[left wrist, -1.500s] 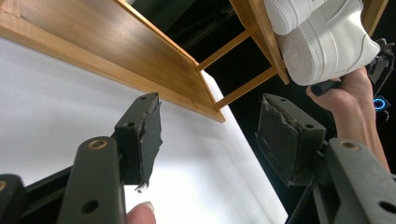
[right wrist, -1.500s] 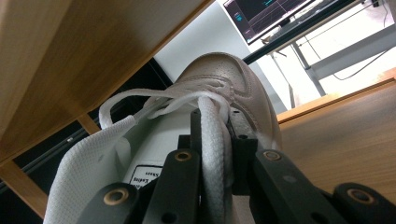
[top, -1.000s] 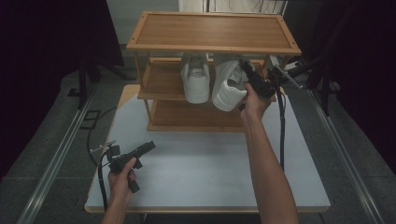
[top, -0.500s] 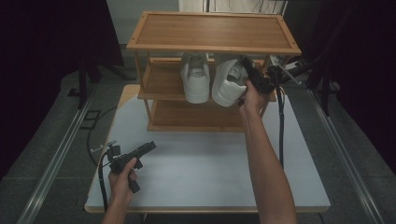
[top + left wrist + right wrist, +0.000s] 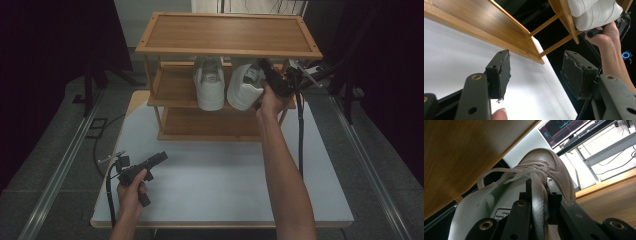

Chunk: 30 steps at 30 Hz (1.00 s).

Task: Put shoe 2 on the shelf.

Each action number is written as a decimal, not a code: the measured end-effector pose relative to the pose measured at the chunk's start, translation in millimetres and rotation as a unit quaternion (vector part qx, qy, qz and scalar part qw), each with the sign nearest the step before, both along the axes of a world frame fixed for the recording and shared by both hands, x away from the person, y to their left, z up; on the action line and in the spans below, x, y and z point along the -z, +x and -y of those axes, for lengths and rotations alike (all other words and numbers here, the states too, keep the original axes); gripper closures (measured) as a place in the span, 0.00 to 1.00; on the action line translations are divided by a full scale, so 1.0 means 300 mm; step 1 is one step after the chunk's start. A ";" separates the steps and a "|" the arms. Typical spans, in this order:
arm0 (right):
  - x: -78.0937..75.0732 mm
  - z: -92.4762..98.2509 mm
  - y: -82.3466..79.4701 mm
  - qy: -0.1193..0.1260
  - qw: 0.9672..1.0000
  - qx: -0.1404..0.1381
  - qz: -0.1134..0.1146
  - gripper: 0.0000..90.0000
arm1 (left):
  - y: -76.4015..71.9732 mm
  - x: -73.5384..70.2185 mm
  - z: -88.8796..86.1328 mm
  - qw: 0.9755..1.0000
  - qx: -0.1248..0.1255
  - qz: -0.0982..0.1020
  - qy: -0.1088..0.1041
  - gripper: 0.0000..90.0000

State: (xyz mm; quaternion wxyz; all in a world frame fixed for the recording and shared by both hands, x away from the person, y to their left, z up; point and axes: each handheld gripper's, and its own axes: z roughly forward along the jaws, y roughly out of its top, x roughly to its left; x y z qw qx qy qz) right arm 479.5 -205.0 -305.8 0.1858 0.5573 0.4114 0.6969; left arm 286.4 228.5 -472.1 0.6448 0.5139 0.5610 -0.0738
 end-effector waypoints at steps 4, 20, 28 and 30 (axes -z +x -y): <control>-0.001 0.004 0.006 0.002 1.000 0.001 -0.002 0.93 | 0.002 0.004 0.003 1.000 0.001 0.001 0.002 0.44; 0.011 0.004 0.022 -0.001 1.000 -0.005 -0.007 0.91 | 0.004 0.008 0.007 1.000 0.002 -0.004 0.003 0.44; 0.014 0.003 0.026 0.000 1.000 -0.022 -0.002 0.87 | 0.006 0.012 0.009 1.000 0.001 -0.005 0.004 0.44; 0.018 0.003 0.029 -0.002 1.000 -0.025 -0.001 0.85 | 0.005 0.012 0.008 1.000 0.002 -0.005 0.005 0.44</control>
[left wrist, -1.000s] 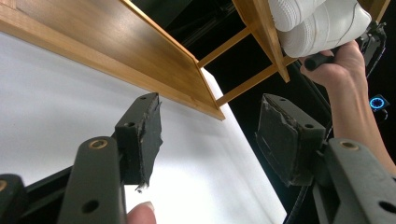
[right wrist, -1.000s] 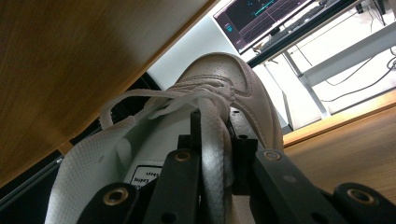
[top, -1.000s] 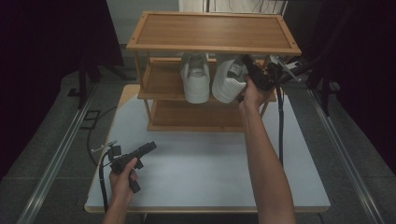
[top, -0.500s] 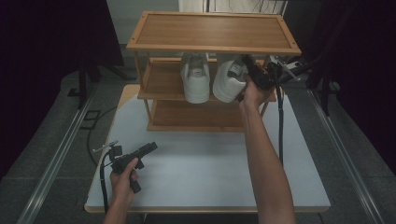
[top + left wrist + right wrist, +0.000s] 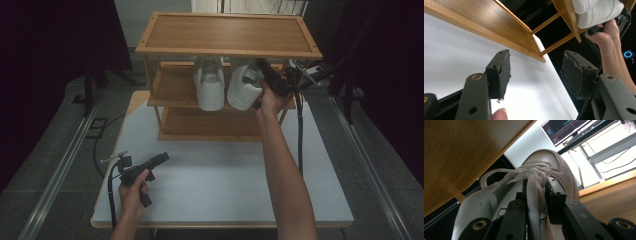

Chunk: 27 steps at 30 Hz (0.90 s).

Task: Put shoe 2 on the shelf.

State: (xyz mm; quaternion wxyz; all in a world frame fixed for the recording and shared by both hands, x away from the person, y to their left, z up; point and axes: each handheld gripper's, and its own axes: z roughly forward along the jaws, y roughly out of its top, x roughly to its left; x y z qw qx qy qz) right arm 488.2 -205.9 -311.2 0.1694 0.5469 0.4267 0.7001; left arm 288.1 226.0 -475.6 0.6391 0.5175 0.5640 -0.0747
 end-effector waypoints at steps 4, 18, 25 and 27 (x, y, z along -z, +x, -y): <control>0.001 -0.001 0.002 0.002 1.000 -0.005 0.003 0.84 | 0.000 0.000 0.000 1.000 0.000 -0.001 0.000 0.44; -0.006 -0.018 0.017 0.012 0.999 -0.035 -0.005 0.75 | 0.001 0.002 -0.001 1.000 0.001 -0.002 0.000 0.44; 0.000 -0.012 0.026 0.016 0.999 -0.046 -0.005 0.72 | 0.002 0.004 0.000 1.000 0.001 -0.002 0.000 0.44; 0.009 -0.010 0.027 0.022 0.997 -0.074 0.009 0.73 | 0.002 0.004 0.002 1.000 0.002 -0.002 0.001 0.44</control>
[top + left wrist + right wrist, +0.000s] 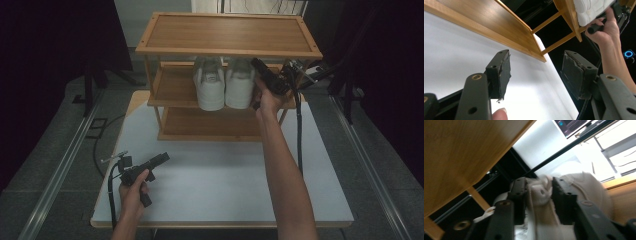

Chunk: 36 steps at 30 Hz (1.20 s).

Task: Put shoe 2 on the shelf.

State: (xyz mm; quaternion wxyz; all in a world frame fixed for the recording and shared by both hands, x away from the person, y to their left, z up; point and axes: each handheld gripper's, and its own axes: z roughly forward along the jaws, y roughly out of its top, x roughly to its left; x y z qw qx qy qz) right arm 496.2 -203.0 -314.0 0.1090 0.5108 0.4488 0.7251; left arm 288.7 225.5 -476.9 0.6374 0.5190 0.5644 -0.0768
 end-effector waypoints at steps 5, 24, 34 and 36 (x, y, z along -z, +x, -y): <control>0.013 -0.006 -0.008 0.012 1.000 0.001 -0.006 0.72 | -0.002 -0.002 -0.001 1.000 -0.001 0.000 -0.001 0.44; 0.017 0.013 -0.086 0.010 1.000 -0.013 0.014 0.65 | 0.002 0.004 0.008 1.000 0.000 -0.001 0.007 0.44; 0.019 0.028 -0.181 -0.021 0.999 -0.014 0.026 0.64 | -0.002 -0.001 0.006 1.000 0.000 0.002 0.010 0.44; 0.019 0.035 -0.201 -0.028 0.999 -0.014 0.029 0.64 | -0.003 -0.002 0.007 1.000 0.000 0.002 0.010 0.44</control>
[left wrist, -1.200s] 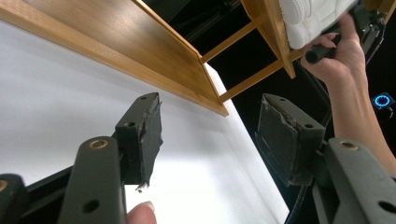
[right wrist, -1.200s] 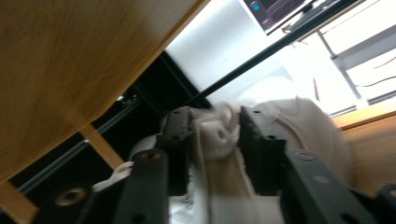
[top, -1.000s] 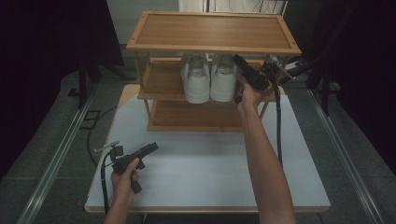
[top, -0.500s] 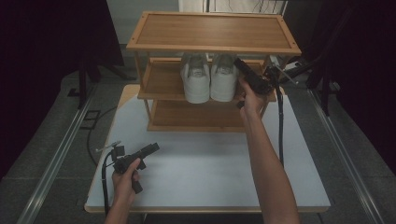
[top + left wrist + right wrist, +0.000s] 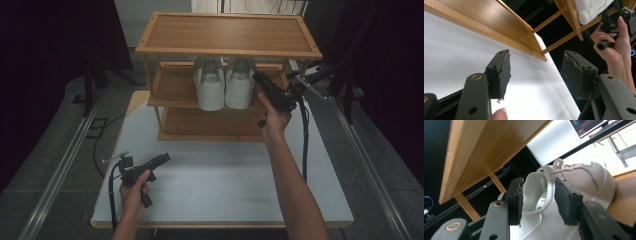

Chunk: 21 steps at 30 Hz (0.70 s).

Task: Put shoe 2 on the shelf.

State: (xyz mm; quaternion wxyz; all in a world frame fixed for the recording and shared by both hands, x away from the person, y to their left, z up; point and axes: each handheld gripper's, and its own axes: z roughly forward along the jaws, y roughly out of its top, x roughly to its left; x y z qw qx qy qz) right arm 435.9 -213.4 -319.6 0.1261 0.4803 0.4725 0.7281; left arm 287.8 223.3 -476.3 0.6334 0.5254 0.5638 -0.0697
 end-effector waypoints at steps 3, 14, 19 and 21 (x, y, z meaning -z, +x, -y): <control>-0.001 0.013 -0.032 -0.006 1.000 -0.001 0.002 0.64 | 0.000 0.000 0.001 1.000 0.000 0.000 0.000 0.44; 0.047 0.069 -0.188 -0.028 0.999 -0.014 0.016 0.64 | -0.003 -0.004 0.004 1.000 -0.002 0.001 0.001 0.44; 0.093 0.092 -0.251 -0.037 0.999 -0.023 0.020 0.64 | -0.005 -0.008 0.004 1.000 -0.003 0.003 0.002 0.44; 0.112 0.101 -0.275 -0.042 0.999 -0.024 0.022 0.64 | -0.006 -0.008 0.002 1.000 -0.002 0.004 0.003 0.44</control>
